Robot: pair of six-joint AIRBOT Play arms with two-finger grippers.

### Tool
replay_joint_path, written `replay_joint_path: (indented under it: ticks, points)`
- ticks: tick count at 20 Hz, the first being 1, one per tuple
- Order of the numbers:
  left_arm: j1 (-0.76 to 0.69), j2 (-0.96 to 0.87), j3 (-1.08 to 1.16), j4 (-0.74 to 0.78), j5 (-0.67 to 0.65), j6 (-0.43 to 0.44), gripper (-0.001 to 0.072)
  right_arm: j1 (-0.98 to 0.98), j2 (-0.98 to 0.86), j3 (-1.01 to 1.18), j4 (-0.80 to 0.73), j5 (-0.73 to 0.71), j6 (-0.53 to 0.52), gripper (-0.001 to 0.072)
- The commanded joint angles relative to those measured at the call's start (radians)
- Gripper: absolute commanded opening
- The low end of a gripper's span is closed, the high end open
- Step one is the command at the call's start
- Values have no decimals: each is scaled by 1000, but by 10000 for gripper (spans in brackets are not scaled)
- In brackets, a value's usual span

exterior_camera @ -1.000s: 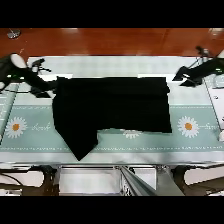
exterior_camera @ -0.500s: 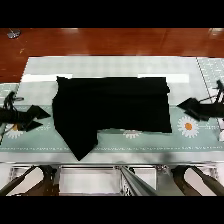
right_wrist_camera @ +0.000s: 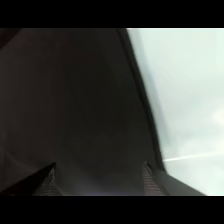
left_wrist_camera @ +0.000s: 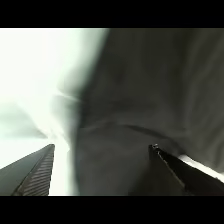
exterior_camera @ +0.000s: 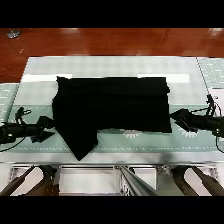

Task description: Fold the shirts.

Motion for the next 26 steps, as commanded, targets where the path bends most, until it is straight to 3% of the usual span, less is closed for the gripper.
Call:
replay_joint_path:
  ticks: [1,3,5,6,7,11,19,20,21,22,26]
  points:
    - [-103,-7,-56,-54,65,37,698,-1,3,-8,24,3,5,615]
    - [-208,-17,-58,-83,95,37,698,-4,3,-1,28,-16,10,615]
    - [-285,-17,-56,-83,91,40,689,-51,2,52,-75,-37,89,615]
    - [-304,-17,-53,-83,83,61,451,-80,2,83,-150,-32,132,615]
    - [-304,-16,-46,-86,68,77,16,-103,2,102,-227,0,189,615]
    - [-301,-14,24,-86,37,89,25,-62,-36,47,-299,143,228,615]
    - [-301,-14,66,-86,38,89,25,171,-248,67,-132,8,220,614]
    - [-301,-15,69,-86,39,89,26,190,-265,90,-120,0,216,573]
    - [-300,-14,82,-85,38,89,25,210,-278,119,-121,-2,212,336]
    - [-295,-14,105,-85,35,89,26,224,-283,147,-119,2,192,36]
    - [-244,-20,285,-85,63,89,25,228,-283,325,-151,12,183,26]
